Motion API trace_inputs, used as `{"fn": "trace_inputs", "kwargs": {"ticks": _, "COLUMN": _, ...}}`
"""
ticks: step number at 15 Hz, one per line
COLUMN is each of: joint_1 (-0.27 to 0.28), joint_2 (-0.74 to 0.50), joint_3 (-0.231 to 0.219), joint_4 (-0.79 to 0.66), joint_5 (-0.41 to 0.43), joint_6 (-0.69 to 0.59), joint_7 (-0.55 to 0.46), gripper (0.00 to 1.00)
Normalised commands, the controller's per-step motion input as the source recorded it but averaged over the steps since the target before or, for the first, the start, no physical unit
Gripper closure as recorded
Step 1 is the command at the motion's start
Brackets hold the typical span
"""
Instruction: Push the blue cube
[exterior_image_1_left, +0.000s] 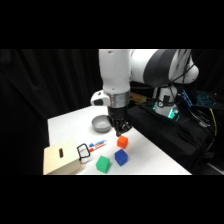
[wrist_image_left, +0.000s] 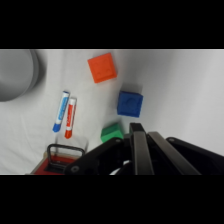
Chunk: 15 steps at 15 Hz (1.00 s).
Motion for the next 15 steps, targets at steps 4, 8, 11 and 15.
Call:
{"fn": "trace_inputs", "kwargs": {"ticks": 4, "joint_1": 0.083, "joint_2": 0.24, "joint_3": -0.015, "joint_4": -0.08, "joint_5": -0.230, "joint_6": 0.39, "joint_7": 0.20, "gripper": 0.98}}
{"fn": "trace_inputs", "kwargs": {"ticks": 8, "joint_1": 0.119, "joint_2": 0.27, "joint_3": -0.108, "joint_4": 0.01, "joint_5": -0.266, "joint_6": 0.33, "joint_7": 0.23, "gripper": 0.98}}
{"fn": "trace_inputs", "kwargs": {"ticks": 11, "joint_1": 0.128, "joint_2": 0.25, "joint_3": -0.148, "joint_4": 0.06, "joint_5": -0.185, "joint_6": 0.32, "joint_7": 0.16, "gripper": 0.99}}
{"fn": "trace_inputs", "kwargs": {"ticks": 15, "joint_1": 0.095, "joint_2": 0.13, "joint_3": -0.133, "joint_4": 0.07, "joint_5": -0.095, "joint_6": 0.17, "joint_7": 0.09, "gripper": 0.99}}
